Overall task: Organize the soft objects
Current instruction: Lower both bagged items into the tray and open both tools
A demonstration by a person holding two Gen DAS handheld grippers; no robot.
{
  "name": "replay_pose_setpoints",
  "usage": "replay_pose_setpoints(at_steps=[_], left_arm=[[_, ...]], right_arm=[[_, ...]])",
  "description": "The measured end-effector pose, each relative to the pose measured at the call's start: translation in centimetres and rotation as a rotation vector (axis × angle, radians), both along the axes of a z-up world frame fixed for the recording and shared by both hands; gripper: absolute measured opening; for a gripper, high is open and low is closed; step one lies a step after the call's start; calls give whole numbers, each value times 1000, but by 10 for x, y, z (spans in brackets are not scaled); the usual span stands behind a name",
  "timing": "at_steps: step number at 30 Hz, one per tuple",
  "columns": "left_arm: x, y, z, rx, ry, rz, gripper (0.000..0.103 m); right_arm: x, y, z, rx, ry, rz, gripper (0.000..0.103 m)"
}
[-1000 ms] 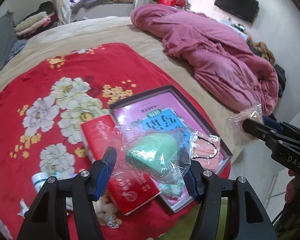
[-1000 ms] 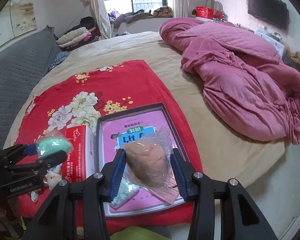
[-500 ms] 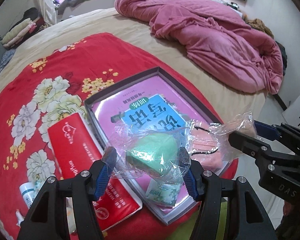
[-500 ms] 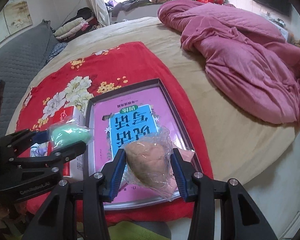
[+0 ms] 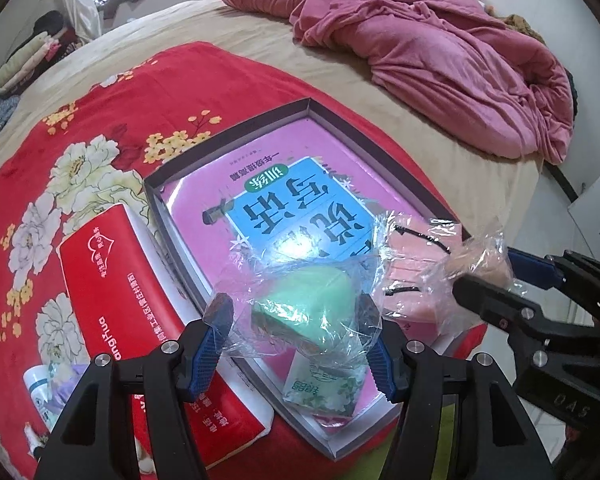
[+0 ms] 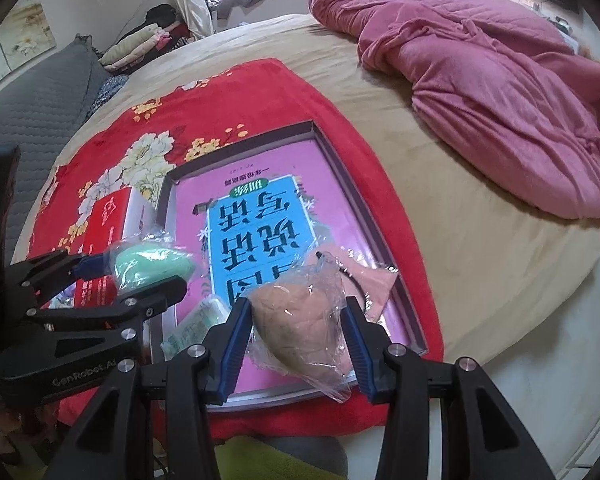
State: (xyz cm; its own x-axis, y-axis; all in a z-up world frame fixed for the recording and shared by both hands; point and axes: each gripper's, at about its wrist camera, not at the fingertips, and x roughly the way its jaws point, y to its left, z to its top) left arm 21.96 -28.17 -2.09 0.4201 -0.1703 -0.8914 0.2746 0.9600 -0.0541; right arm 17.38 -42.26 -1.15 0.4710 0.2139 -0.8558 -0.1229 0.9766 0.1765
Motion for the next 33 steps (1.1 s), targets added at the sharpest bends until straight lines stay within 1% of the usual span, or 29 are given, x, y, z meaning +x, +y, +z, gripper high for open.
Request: replay_pose_setpoints(at_steps=[7, 12, 15, 20, 23, 27, 30, 33], left_arm=[[6, -4, -9, 13, 14, -5, 64], [8, -8, -16, 37, 19, -10, 64], [10, -11, -20, 57, 22, -13, 64], [13, -15, -24, 91, 16, -20, 64], [16, -18, -27, 101, 21, -20, 65], [18, -21, -30, 110, 31, -24, 65], [19, -22, -32, 110, 35, -27, 65], [20, -22, -33, 112, 38, -25, 65]], right_arm=[[-5, 14, -15, -6, 32, 48, 46], [-6, 21, -28, -12, 65, 90, 46], [-7, 27, -36, -34, 89, 118, 46], [-7, 24, -43, -22, 100, 120, 46], [-6, 20, -44, -1, 96, 108, 47], [-4, 15, -46, 3, 94, 94, 48], [-4, 16, -46, -60, 70, 85, 50], [-4, 15, -45, -64, 59, 84, 51]])
